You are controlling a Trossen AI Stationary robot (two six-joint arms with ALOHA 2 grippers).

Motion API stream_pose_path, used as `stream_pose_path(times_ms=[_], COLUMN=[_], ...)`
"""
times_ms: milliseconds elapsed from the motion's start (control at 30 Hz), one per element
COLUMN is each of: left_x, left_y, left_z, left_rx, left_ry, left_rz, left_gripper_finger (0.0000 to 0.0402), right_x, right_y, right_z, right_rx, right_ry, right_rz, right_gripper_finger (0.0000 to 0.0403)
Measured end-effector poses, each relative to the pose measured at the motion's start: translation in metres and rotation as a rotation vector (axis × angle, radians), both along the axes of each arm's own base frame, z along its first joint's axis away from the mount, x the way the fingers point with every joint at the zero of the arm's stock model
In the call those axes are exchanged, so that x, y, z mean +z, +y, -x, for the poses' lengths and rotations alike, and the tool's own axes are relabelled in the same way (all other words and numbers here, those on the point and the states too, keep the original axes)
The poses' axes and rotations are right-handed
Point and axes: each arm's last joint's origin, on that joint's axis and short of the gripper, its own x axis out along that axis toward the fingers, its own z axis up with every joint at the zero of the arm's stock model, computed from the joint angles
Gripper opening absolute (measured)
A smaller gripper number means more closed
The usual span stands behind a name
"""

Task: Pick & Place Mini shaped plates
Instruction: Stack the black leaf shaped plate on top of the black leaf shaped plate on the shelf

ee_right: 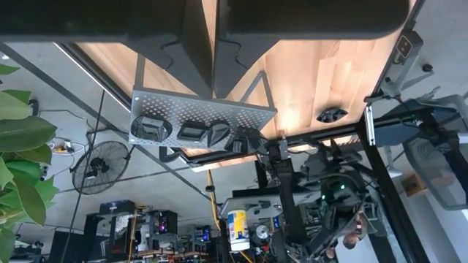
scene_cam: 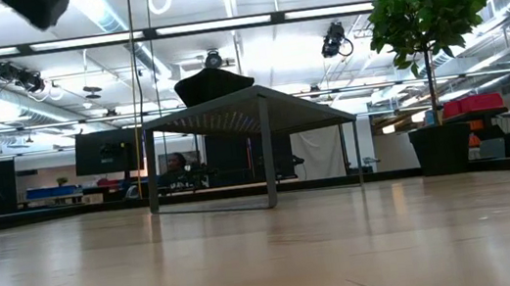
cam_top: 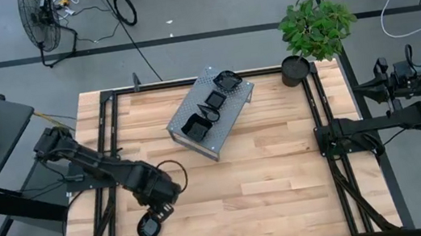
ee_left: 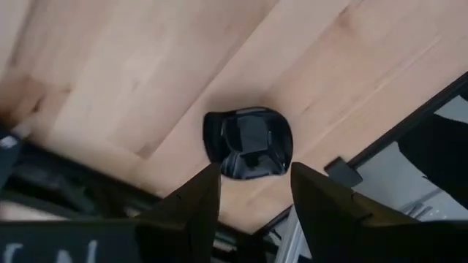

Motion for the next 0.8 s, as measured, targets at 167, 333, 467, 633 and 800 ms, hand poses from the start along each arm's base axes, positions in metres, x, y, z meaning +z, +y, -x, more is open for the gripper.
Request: stream_pose_path(times_ms=[167, 333, 467, 633, 800], left_x=[-0.017, -0.027, -0.037, -0.054, -0.072], left_y=[-0.012, -0.02, -0.027, -0.034, -0.037], left_z=[0.018, 0.042, 0.059, 0.07, 0.077], left_rx=[-0.024, -0.055, -0.06, -0.074, -0.081], left_ry=[-0.035, -0.018, -0.015, -0.034, -0.064], left_rz=[0.02, -0.01, -0.019, -0.031, -0.041], left_gripper_finger=[0.0172, 0.0172, 0.0172, 0.0172, 0.0172], right_x=[0.0, 0.0, 0.0, 0.0, 0.0], right_y=[0.0, 0.0, 0.0, 0.0, 0.0], right_z=[0.0, 0.0, 0.0, 0.0, 0.0], right_rx=[0.0, 0.0, 0.0, 0.0, 0.0], right_ry=[0.0, 0.0, 0.0, 0.0, 0.0], right_rz=[0.0, 0.0, 0.0, 0.0, 0.0], right_gripper_finger=[0.002, 0.002, 0.002, 0.002, 0.002])
